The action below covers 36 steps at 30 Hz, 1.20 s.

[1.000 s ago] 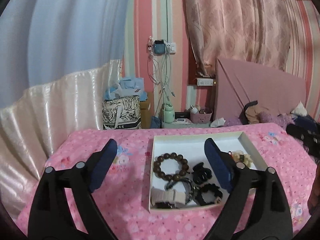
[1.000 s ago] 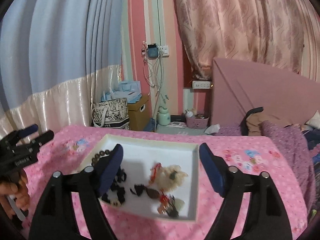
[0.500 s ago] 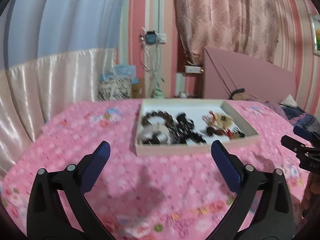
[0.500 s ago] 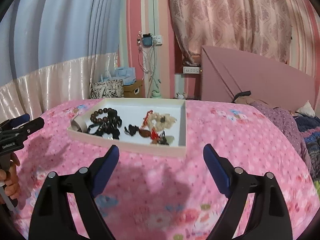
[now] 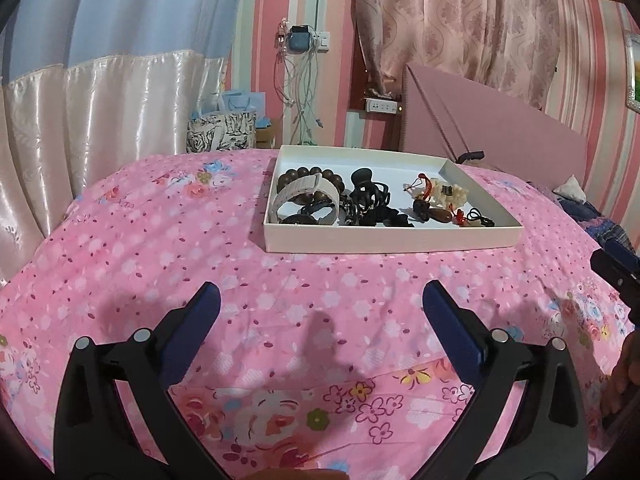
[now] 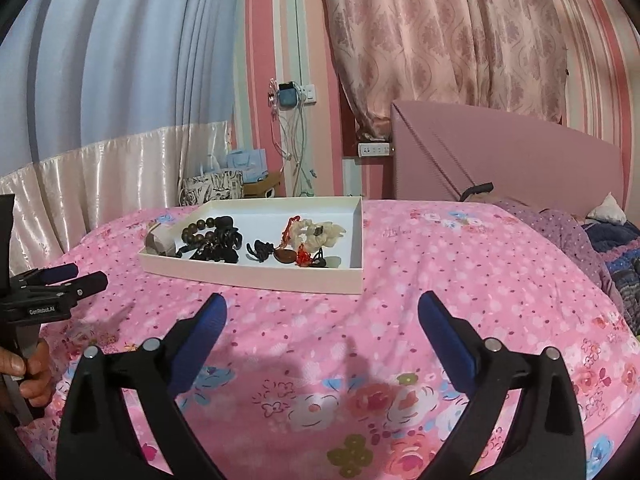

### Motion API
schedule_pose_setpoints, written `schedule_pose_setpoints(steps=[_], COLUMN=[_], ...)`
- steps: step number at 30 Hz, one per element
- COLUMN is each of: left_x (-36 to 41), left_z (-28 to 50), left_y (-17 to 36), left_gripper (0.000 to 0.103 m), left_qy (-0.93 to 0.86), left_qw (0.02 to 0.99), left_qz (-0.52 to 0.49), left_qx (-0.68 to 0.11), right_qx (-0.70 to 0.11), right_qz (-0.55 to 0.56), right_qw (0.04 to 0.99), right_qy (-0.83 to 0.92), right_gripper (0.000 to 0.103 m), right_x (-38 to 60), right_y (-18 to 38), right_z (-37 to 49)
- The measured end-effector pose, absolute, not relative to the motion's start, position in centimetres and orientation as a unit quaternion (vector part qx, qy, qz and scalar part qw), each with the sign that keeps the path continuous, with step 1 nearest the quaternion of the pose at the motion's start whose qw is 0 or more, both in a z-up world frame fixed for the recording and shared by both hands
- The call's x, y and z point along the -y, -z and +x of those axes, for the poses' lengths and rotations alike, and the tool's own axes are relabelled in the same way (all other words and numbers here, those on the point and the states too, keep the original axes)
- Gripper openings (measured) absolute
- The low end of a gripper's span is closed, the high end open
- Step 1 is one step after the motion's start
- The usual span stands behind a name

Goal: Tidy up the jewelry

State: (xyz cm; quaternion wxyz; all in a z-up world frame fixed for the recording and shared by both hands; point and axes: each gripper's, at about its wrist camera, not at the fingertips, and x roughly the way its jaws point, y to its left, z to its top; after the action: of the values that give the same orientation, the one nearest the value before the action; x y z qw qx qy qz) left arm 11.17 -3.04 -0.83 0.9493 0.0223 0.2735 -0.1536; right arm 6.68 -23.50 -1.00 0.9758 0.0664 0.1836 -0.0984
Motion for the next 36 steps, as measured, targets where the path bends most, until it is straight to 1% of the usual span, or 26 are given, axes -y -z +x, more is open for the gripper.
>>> schedule_pose_setpoints(steps=[5, 16, 36], left_x=[3.2, 2.8, 3.6], left_z=[10.9, 11.6, 10.0], left_y=[0.7, 1.0, 0.3], left_gripper=[0.100, 0.100, 0.100], left_qy=[0.149, 0.146, 0.141], left_qw=[0.952, 0.949, 0.960], left_qz=[0.027, 0.013, 0.044], left_qx=[-0.266, -0.279, -0.238], right_qx=[-0.191, -0.196, -0.193], right_qz=[0.070, 0.071, 0.062], right_qw=[0.974, 0.973, 0.974], right_qy=[0.099, 0.100, 0.103], right_gripper=[0.097, 0.097, 0.100], right_x=[23.7, 23.8, 23.6], right_y=[1.1, 1.2, 1.5], right_z=[7.0, 7.2, 7.0])
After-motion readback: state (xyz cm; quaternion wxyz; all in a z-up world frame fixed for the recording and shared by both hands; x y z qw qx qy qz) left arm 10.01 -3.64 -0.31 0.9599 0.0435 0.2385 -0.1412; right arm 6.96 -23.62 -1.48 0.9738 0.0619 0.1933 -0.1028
